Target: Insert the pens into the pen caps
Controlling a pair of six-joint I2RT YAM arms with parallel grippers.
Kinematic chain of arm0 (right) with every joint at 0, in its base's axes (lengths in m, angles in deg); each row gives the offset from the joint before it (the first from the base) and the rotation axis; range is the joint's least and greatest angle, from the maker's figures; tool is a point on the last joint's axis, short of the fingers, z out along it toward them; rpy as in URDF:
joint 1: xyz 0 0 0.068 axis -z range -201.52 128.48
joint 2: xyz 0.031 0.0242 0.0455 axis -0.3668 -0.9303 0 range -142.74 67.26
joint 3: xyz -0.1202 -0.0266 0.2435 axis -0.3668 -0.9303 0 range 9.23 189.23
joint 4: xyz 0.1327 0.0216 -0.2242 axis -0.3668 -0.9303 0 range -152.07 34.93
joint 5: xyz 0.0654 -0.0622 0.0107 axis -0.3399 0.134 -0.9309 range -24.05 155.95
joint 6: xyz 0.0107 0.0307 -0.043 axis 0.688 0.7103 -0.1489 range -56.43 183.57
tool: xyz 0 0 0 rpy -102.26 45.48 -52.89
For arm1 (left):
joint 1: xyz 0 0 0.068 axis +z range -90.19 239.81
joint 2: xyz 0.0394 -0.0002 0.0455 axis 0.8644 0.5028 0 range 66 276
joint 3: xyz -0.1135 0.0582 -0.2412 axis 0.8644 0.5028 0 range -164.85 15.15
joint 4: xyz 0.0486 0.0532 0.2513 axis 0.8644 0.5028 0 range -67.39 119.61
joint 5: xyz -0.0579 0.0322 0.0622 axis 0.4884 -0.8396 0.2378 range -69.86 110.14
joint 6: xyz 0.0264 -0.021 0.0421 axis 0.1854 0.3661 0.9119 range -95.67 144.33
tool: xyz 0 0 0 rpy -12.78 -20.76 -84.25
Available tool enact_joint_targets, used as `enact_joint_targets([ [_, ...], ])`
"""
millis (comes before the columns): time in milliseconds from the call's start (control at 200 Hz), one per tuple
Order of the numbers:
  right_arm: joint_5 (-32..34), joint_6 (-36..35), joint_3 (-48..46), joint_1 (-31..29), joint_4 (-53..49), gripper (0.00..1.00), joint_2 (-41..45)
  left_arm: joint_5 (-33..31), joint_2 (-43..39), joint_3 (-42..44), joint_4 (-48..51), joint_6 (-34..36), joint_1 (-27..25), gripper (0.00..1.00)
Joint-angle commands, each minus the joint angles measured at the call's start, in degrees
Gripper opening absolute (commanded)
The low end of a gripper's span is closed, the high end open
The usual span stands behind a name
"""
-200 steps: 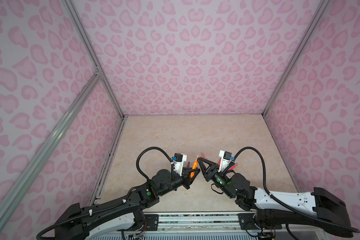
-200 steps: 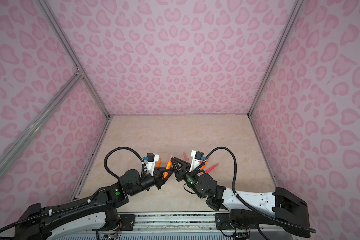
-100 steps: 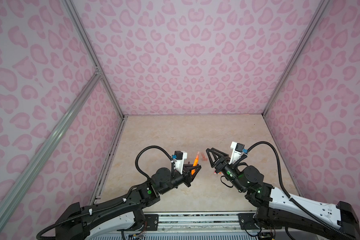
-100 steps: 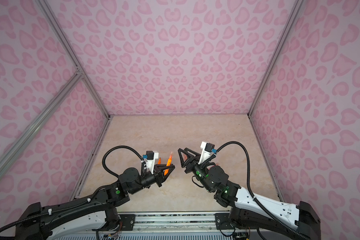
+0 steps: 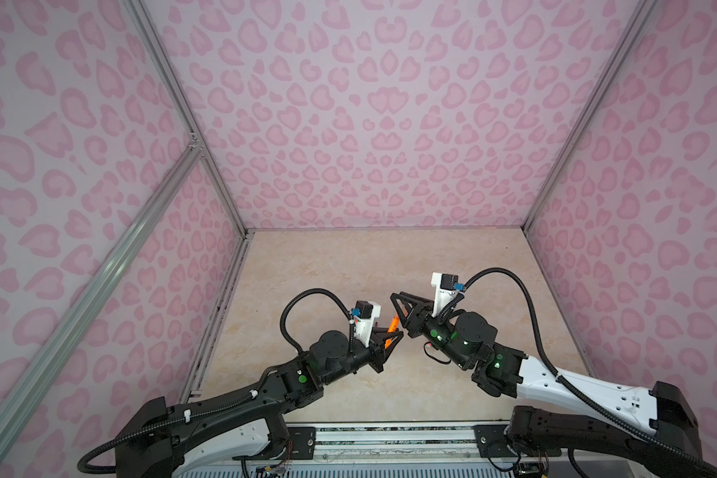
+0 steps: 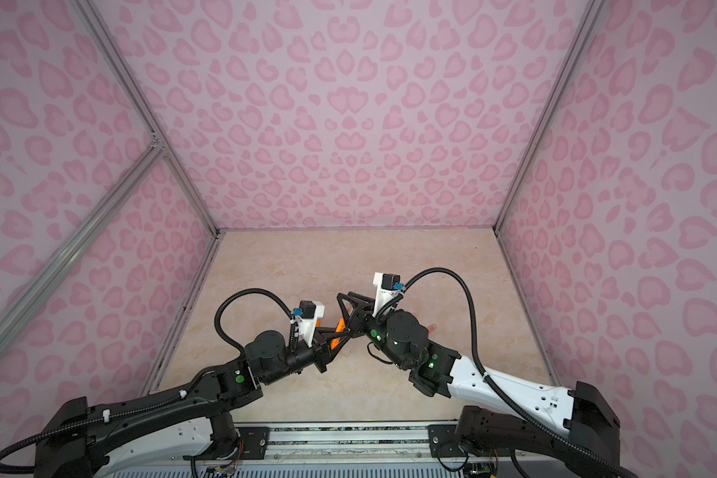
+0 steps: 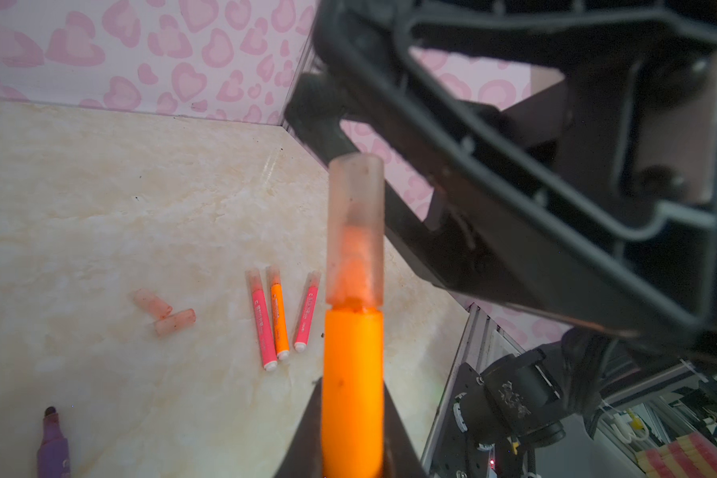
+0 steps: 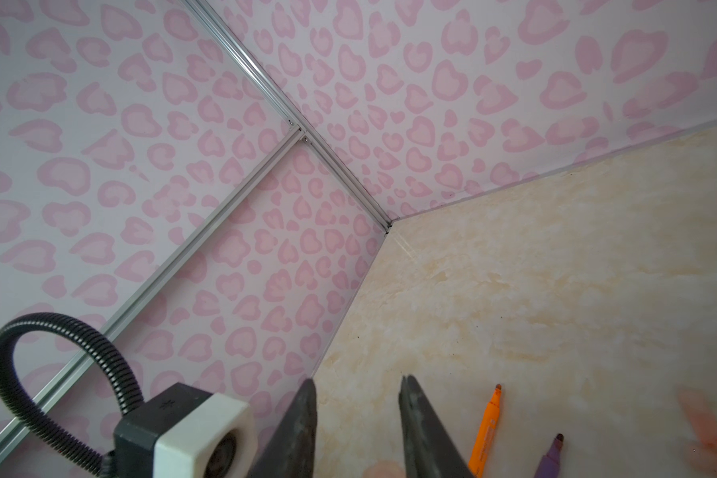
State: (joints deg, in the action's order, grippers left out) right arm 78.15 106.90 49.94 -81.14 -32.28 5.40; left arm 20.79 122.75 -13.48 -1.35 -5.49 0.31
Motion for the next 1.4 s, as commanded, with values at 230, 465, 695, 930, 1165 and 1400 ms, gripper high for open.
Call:
enact_joint_targets([
  [230, -2.1, 0.9, 0.1, -0.2, 0.4, 0.16, -1.8, 0.8, 0.0, -1.1, 0.3, 1.4, 0.0, 0.03],
  [465, -2.3, 1.3, -1.0, -0.2, 0.5, 0.03, -1.5, -0.3, -1.4, -1.3, 1.5, 2.3, 0.0, 0.03],
  [695, -5.6, 1.9, -3.2, -0.3, -0.7, 0.0, -1.0, -2.6, -1.6, -3.7, 3.3, 4.8, 1.0, 0.03],
  [930, -8.5, 1.2, -8.6, -0.9, 8.1, 0.0, -1.6, 2.1, -2.8, -6.7, 2.8, 6.8, 4.5, 0.04],
  [1165, -7.1, 3.2, -7.5, -5.0, 9.8, 0.0, -6.4, -2.4, -3.6, -10.8, 4.2, 13.2, 5.6, 0.04],
  [1400, -2.3, 5.5, -5.7, -9.2, 9.2, 0.0, -9.8, -11.5, -1.1, -16.0, 5.6, 18.2, 5.6, 0.04],
])
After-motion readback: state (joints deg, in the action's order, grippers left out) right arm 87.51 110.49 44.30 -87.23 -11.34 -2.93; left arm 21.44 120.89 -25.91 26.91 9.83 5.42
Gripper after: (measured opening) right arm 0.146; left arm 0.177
